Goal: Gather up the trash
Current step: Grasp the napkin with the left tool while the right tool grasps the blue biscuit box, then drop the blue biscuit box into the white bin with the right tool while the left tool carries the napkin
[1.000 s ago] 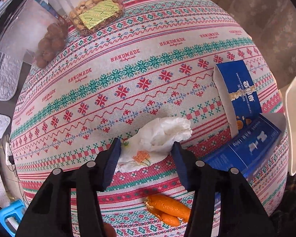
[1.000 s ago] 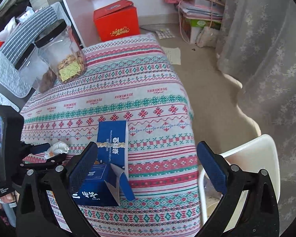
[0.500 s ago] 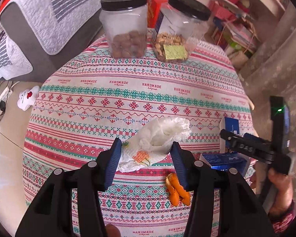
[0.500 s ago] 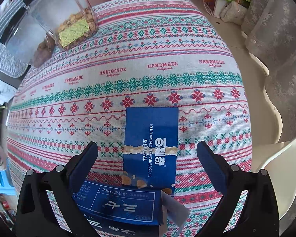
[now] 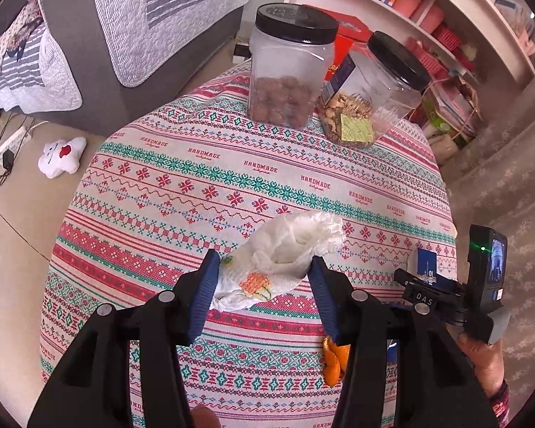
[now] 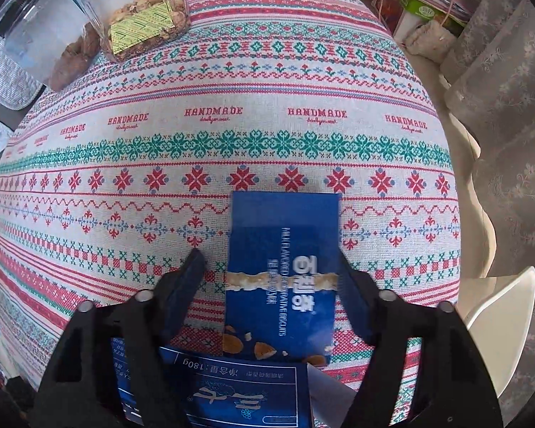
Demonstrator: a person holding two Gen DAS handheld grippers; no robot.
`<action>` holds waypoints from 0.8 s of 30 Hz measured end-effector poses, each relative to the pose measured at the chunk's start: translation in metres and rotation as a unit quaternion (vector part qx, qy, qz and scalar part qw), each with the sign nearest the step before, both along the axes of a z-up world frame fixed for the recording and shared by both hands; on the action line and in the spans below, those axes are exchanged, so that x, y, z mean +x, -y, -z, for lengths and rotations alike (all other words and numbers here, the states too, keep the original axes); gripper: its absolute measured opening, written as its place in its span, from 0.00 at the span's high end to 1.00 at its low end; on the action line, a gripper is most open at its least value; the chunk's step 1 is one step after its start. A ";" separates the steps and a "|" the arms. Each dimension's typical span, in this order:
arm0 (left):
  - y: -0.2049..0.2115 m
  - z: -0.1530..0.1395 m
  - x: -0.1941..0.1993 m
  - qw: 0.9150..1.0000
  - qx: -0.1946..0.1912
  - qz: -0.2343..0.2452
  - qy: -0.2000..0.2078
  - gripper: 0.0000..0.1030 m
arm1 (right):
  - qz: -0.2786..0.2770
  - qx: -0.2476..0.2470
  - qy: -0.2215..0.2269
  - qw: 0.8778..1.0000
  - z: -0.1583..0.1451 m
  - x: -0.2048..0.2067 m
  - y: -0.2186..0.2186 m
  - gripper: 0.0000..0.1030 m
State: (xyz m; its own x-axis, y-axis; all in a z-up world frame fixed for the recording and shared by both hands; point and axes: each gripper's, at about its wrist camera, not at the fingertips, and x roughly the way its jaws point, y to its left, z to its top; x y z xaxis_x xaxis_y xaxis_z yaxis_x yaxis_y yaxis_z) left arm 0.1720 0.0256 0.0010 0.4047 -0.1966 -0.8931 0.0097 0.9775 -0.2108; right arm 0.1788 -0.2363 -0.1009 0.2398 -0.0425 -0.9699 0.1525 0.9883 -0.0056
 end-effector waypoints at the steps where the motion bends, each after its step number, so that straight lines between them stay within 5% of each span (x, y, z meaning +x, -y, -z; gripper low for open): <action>1: 0.001 -0.001 0.000 1.000 0.000 0.001 0.001 0.51 | 0.000 0.001 0.003 1.000 -0.002 0.000 0.001 0.48; 7: 0.004 -0.003 0.002 1.000 -0.007 0.004 0.004 0.51 | 0.007 0.019 0.024 1.000 -0.011 0.003 0.008 0.49; 13: -0.001 -0.010 0.002 1.000 -0.018 -0.011 0.020 0.51 | 0.003 0.060 0.096 0.994 -0.049 0.002 0.003 0.49; 24: 0.000 -0.040 -0.011 0.992 -0.017 -0.059 0.106 0.51 | -0.004 0.084 0.287 0.954 -0.143 -0.041 0.012 0.48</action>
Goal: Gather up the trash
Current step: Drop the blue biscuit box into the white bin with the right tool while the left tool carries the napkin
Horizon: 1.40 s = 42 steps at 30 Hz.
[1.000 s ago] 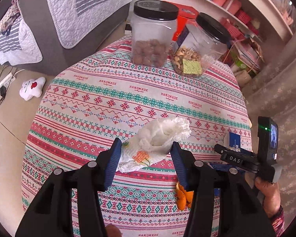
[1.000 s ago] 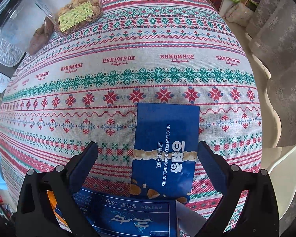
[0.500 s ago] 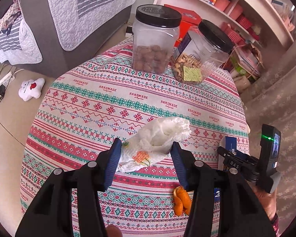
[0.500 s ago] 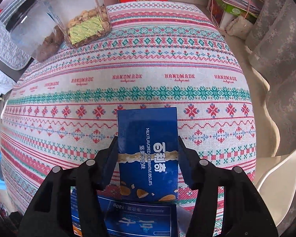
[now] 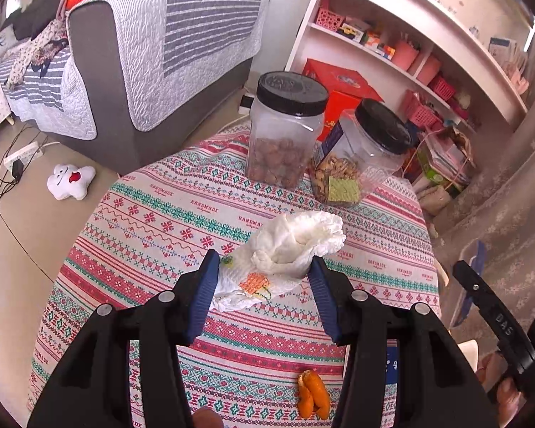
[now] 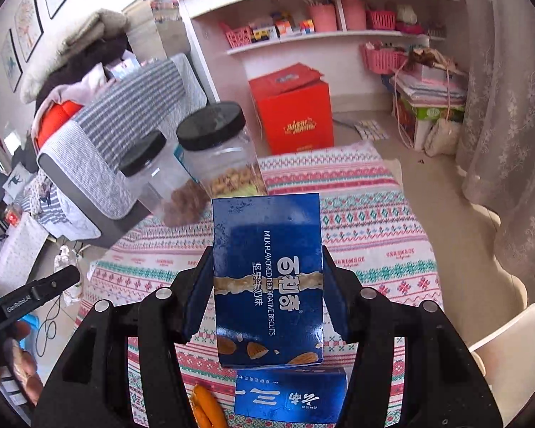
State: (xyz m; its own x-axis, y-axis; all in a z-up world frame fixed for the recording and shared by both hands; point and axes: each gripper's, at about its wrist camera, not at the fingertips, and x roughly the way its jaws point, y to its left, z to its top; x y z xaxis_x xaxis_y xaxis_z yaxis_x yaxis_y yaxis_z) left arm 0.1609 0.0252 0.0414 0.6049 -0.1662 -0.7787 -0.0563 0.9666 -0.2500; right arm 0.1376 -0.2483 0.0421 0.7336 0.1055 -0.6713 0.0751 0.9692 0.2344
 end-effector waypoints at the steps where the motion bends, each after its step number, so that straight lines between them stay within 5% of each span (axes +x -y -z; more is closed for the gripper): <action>1: 0.000 -0.004 -0.003 1.000 -0.002 -0.007 0.011 0.51 | 0.004 -0.006 0.016 1.000 -0.007 -0.006 0.002 0.48; 9: 0.024 -0.034 -0.032 0.994 0.034 -0.020 0.103 0.51 | 0.066 -0.062 0.104 0.990 -0.040 -0.050 0.034 0.48; 20: 0.076 -0.036 -0.052 0.990 0.060 0.018 0.123 0.51 | 0.156 -0.138 0.138 0.968 -0.062 -0.112 0.083 0.48; 32: 0.147 -0.027 -0.080 0.984 0.081 0.089 0.131 0.51 | 0.261 -0.148 0.049 0.953 -0.042 -0.174 0.178 0.47; 35: 0.164 -0.024 -0.086 0.982 0.080 0.107 0.131 0.51 | 0.269 -0.141 0.019 0.953 -0.033 -0.185 0.193 0.24; 42: 0.218 -0.014 -0.109 0.978 0.068 0.154 0.120 0.51 | 0.325 -0.150 0.039 0.933 -0.042 -0.221 0.221 0.07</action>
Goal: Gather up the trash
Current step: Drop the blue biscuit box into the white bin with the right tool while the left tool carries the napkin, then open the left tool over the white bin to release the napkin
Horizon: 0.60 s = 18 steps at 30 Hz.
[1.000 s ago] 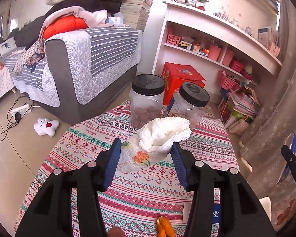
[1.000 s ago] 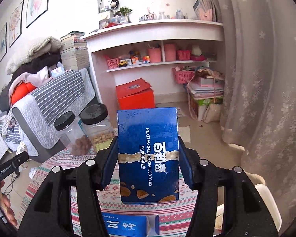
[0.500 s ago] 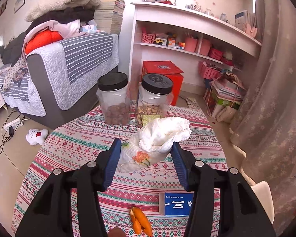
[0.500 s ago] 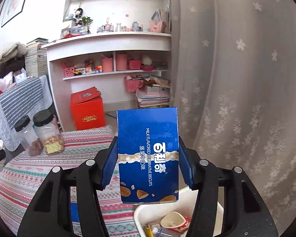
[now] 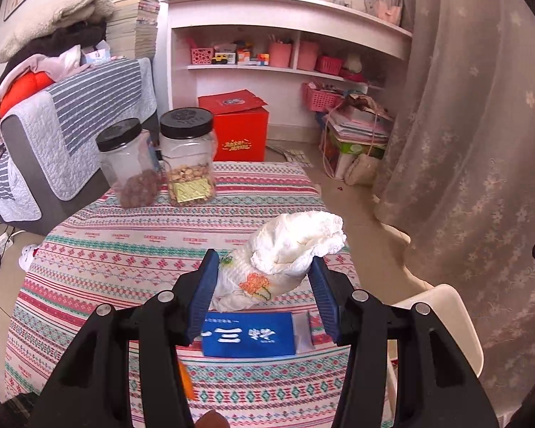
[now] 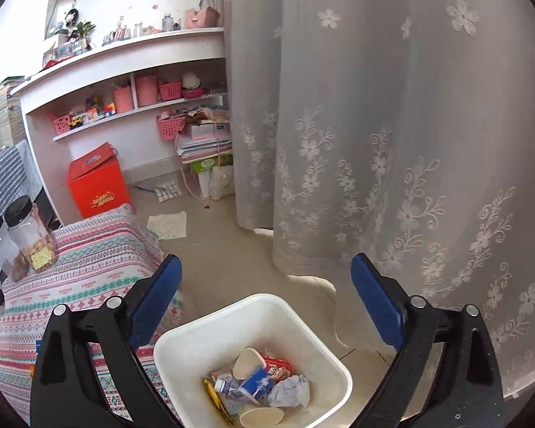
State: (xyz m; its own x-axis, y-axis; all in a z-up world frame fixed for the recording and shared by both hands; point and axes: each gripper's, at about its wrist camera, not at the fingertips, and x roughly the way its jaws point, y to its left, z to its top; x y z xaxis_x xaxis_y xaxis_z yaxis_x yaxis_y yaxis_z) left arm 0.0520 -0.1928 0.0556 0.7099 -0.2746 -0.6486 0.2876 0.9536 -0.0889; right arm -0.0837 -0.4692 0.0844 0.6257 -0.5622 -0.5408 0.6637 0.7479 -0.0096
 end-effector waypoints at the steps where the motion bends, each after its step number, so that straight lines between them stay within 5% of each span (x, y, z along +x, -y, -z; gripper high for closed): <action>1: 0.009 0.001 -0.004 1.000 -0.003 0.008 -0.004 0.51 | 0.009 -0.005 0.003 1.000 -0.002 -0.005 0.004 0.07; 7: 0.071 -0.003 -0.028 0.998 -0.013 0.066 -0.014 0.50 | 0.055 -0.034 0.000 0.998 -0.008 -0.025 0.025 0.07; 18: 0.161 -0.005 -0.072 0.988 -0.012 0.154 -0.022 0.49 | 0.120 -0.005 0.017 0.993 -0.013 -0.065 0.072 0.07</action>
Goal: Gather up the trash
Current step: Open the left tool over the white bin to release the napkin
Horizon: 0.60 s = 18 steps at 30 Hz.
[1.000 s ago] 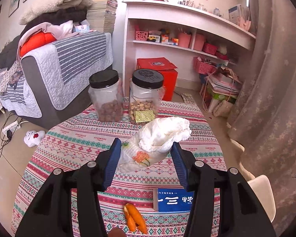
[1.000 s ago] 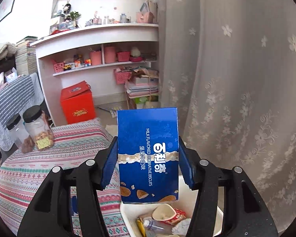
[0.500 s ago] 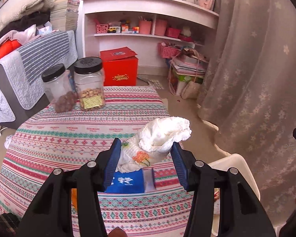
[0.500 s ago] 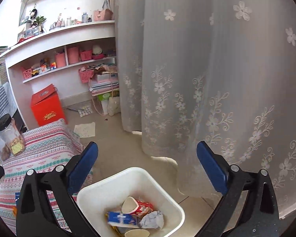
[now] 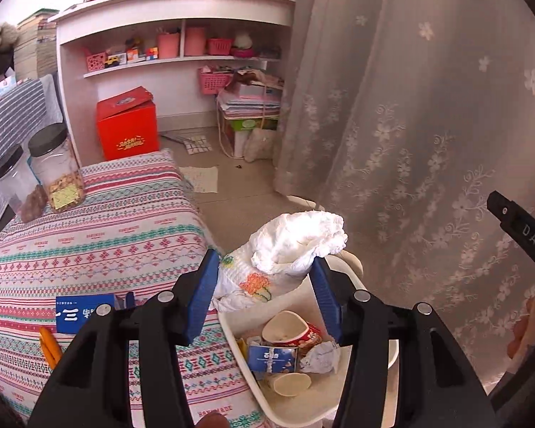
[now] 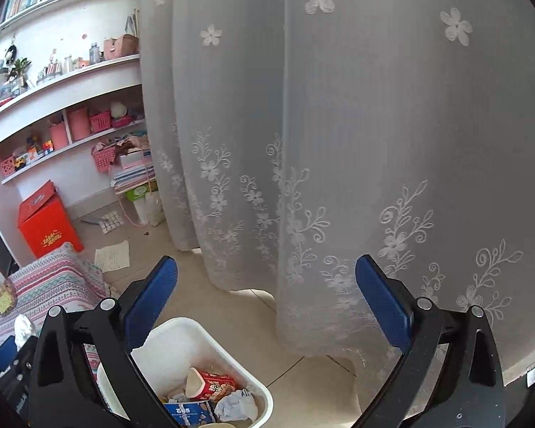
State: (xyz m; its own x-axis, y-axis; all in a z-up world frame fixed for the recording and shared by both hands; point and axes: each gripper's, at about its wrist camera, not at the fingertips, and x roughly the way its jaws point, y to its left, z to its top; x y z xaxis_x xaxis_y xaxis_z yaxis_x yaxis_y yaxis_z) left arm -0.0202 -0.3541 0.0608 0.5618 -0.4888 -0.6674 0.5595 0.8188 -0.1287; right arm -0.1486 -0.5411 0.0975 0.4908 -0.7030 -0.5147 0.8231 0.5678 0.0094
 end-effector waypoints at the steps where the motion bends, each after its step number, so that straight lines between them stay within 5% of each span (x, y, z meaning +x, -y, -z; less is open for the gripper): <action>1: 0.006 0.001 -0.004 1.000 0.002 0.005 0.000 0.49 | 0.009 0.006 0.004 1.000 0.000 -0.005 0.006 0.07; 13: 0.044 0.017 -0.028 0.998 0.028 0.049 -0.010 0.48 | 0.024 0.017 0.009 1.000 0.000 -0.014 0.017 0.07; 18: 0.049 0.025 -0.029 0.997 0.045 0.055 -0.014 0.30 | 0.022 0.020 0.006 1.000 0.001 -0.013 0.017 0.07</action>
